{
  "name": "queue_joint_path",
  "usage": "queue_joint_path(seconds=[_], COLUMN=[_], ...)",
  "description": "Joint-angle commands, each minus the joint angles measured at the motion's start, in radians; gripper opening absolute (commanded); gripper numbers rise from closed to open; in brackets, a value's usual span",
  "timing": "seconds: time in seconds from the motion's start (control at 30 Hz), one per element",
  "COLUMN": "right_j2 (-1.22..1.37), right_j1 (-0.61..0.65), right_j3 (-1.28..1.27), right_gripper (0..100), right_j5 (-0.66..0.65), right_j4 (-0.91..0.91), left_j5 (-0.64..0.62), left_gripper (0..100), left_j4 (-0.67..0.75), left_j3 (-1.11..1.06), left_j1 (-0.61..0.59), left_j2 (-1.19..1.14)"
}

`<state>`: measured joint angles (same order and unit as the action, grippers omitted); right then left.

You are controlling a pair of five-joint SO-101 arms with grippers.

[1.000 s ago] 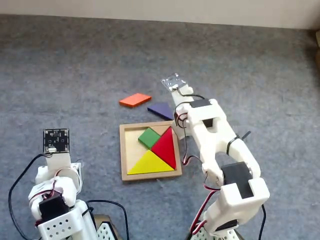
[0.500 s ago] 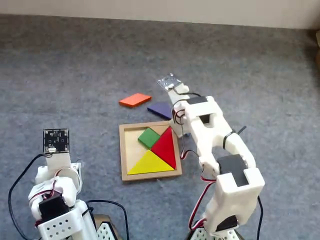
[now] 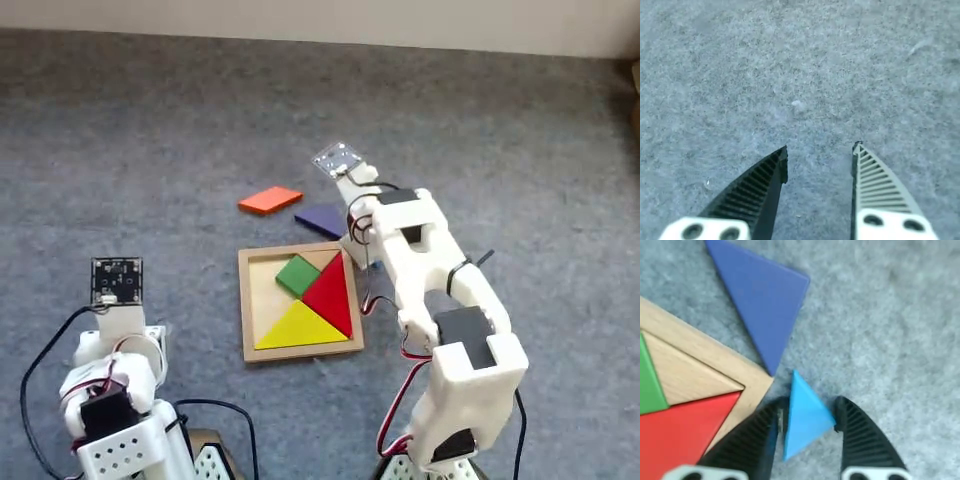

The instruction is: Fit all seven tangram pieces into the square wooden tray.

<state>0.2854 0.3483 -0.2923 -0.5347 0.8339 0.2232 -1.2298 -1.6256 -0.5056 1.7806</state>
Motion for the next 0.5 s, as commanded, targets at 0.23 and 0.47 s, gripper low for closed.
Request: queue_joint_path(seconds=[0.23, 0.47], right_j2=[-0.117, -0.302], right_j1=[0.031, 0.142], right_j3=[0.145, 0.147], right_gripper=[8.4, 8.4], right_j5=[0.003, 0.124], right_j4=[0.217, 0.337], left_j5=[0.012, 0.011], left_gripper=[22, 21], left_j4=[0.018, 0.018], left_j3=[0.004, 0.010], left_j1=[0.031, -0.005], left_j2=[0.035, 0.035])
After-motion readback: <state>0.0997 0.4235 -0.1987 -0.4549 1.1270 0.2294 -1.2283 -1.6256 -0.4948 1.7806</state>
